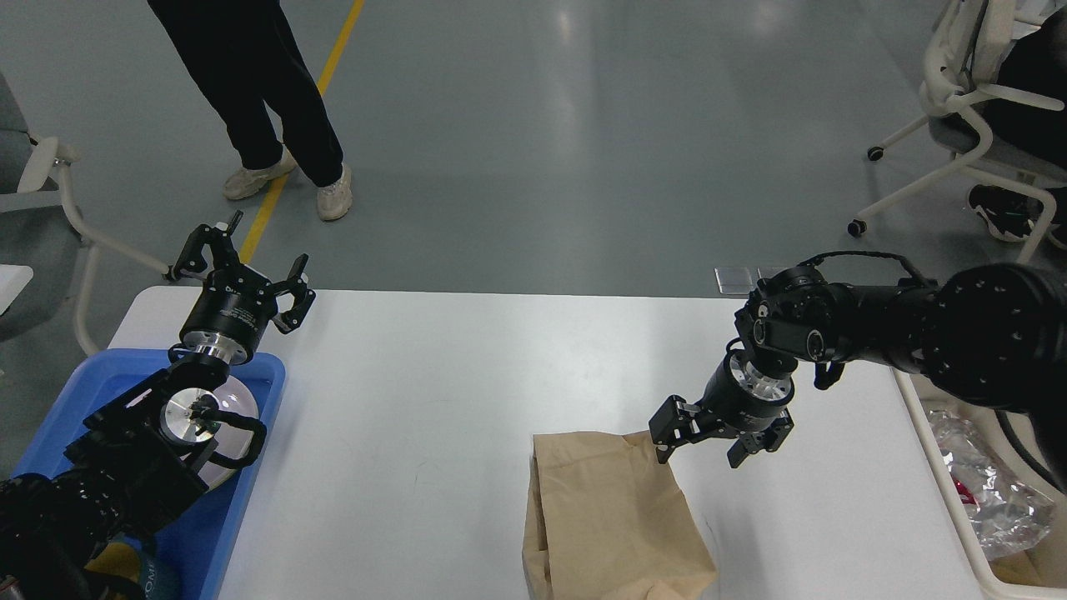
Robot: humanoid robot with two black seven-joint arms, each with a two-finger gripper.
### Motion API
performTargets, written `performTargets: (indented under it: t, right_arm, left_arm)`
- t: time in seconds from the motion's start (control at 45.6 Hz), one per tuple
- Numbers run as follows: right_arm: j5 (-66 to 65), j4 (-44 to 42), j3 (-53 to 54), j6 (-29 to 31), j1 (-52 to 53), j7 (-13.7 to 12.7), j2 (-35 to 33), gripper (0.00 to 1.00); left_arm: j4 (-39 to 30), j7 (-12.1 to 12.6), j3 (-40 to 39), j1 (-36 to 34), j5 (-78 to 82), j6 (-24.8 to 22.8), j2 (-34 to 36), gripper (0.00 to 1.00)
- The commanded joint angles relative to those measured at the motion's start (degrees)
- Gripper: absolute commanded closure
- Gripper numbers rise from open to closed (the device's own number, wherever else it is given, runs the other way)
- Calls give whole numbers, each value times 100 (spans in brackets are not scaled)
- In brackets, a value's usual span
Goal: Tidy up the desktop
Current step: 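Lower the right gripper onto the brown paper bag and grasp its top, then lift the brown paper bag and carry it toward the white bin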
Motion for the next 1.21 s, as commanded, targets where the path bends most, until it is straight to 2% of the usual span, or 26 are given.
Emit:
performTargets:
  t: [0.0, 0.153, 0.307, 0.373, 0.46, 0.482, 0.504, 0.57, 0.592, 0.789, 0.921, 1.184]
  right_arm:
    - [46, -5, 50, -79, -91, 1, -175, 1]
    - [72, -5, 121, -597, -310, 1, -202, 4]
    - [151, -14, 139, -765, -451, 1, -202, 8]
    - [221, -49, 139, -852, -513, 1, -202, 17]
    - [493, -128, 147, -1238, -592, 1, -202, 33]
    - [590, -128, 147, -1344, -601, 1, -211, 40]
    - [669, -128, 139, -1380, -601, 1, -211, 51]
    - [731, -119, 51, -1389, -592, 1, -246, 93]
    - [731, -119, 33, -1415, -592, 1, -272, 100]
    - [766, -93, -11, -1521, -496, 10, -360, 100]
    - [793, 65, -169, -1249, 22, 36, -702, 100]
    - [793, 188, -292, 824, 1288, 36, -1256, 100]
  left_arm:
    - [0, 0, 0, 0, 0, 0, 0, 3]
    - [0, 0, 0, 0, 0, 0, 0, 3]
    - [0, 0, 0, 0, 0, 0, 0, 3]
    - [0, 0, 0, 0, 0, 0, 0, 3]
    - [0, 0, 0, 0, 0, 0, 0, 3]
    - [0, 0, 0, 0, 0, 0, 0, 3]
    - [0, 0, 0, 0, 0, 0, 0, 3]
    - [0, 0, 0, 0, 0, 0, 0, 3]
    - [0, 0, 0, 0, 0, 0, 0, 3]
    - [0, 0, 0, 0, 0, -8, 0, 3]
    - [0, 0, 0, 0, 0, 0, 0, 3]
    - [0, 0, 0, 0, 0, 0, 0, 3]
